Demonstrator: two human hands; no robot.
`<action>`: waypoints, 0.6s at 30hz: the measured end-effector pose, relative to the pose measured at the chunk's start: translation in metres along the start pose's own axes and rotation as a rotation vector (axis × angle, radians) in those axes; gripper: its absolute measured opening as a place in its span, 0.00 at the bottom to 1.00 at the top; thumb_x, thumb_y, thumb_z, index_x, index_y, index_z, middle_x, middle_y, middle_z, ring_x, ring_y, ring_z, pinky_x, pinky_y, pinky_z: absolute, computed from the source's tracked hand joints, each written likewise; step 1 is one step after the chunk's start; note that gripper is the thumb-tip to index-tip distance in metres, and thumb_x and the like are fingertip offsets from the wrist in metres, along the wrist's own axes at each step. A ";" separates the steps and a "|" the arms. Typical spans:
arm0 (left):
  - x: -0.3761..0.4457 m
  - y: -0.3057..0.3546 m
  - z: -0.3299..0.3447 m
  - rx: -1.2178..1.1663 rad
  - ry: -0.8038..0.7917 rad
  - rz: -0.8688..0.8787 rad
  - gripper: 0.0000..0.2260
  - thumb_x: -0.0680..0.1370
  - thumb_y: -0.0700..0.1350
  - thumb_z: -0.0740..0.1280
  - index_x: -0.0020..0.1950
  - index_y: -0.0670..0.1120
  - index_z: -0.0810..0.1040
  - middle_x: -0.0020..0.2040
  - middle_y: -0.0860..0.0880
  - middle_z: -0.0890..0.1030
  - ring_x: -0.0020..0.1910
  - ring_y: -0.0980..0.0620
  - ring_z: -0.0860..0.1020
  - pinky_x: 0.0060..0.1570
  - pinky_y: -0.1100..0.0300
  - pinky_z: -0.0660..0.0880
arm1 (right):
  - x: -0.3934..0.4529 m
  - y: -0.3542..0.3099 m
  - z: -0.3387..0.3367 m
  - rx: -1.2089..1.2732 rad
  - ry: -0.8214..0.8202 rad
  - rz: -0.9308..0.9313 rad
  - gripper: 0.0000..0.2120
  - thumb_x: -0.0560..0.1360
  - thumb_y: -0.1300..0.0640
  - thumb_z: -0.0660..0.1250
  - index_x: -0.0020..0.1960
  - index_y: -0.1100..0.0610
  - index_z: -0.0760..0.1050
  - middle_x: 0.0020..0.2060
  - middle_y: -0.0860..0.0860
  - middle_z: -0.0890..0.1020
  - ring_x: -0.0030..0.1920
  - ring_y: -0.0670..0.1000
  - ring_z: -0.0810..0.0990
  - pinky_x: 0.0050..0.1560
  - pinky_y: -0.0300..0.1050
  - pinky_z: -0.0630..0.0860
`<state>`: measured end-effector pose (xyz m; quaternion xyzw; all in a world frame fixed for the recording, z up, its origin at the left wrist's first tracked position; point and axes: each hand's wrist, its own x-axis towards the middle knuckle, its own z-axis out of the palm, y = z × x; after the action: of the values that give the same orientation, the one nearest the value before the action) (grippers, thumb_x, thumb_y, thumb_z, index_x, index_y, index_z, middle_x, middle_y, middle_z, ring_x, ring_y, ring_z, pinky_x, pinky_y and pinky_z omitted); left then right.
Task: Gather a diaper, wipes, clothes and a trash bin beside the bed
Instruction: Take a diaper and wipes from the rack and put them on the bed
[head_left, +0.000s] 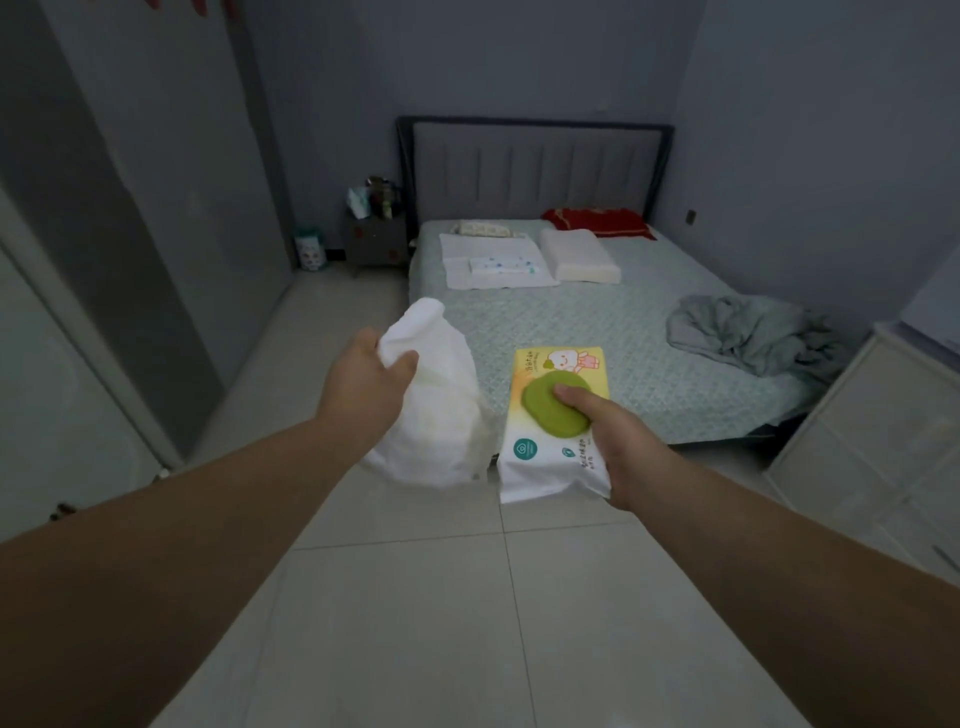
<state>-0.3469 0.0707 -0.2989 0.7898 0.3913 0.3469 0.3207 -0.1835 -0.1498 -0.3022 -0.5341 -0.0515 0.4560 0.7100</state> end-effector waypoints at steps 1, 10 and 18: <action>0.019 -0.011 -0.001 -0.002 0.001 -0.001 0.10 0.78 0.54 0.67 0.50 0.51 0.70 0.40 0.57 0.73 0.38 0.61 0.71 0.33 0.61 0.63 | 0.019 0.000 0.014 -0.009 -0.001 0.002 0.18 0.75 0.57 0.73 0.63 0.59 0.78 0.52 0.63 0.86 0.47 0.63 0.87 0.37 0.55 0.83; 0.199 -0.100 -0.030 0.008 -0.021 -0.017 0.11 0.78 0.55 0.67 0.52 0.51 0.70 0.41 0.56 0.74 0.38 0.60 0.72 0.32 0.63 0.63 | 0.177 0.002 0.142 -0.003 0.015 0.007 0.20 0.73 0.56 0.75 0.63 0.60 0.78 0.52 0.62 0.86 0.48 0.63 0.87 0.38 0.55 0.83; 0.318 -0.165 -0.053 0.000 0.000 -0.053 0.11 0.76 0.57 0.67 0.52 0.53 0.70 0.42 0.57 0.75 0.40 0.60 0.74 0.34 0.62 0.66 | 0.294 -0.010 0.223 -0.057 -0.016 0.047 0.24 0.69 0.53 0.78 0.63 0.57 0.78 0.51 0.63 0.86 0.48 0.65 0.86 0.39 0.59 0.82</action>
<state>-0.3106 0.4308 -0.3041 0.7792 0.4120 0.3383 0.3297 -0.1323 0.2159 -0.3213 -0.5514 -0.0578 0.4751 0.6833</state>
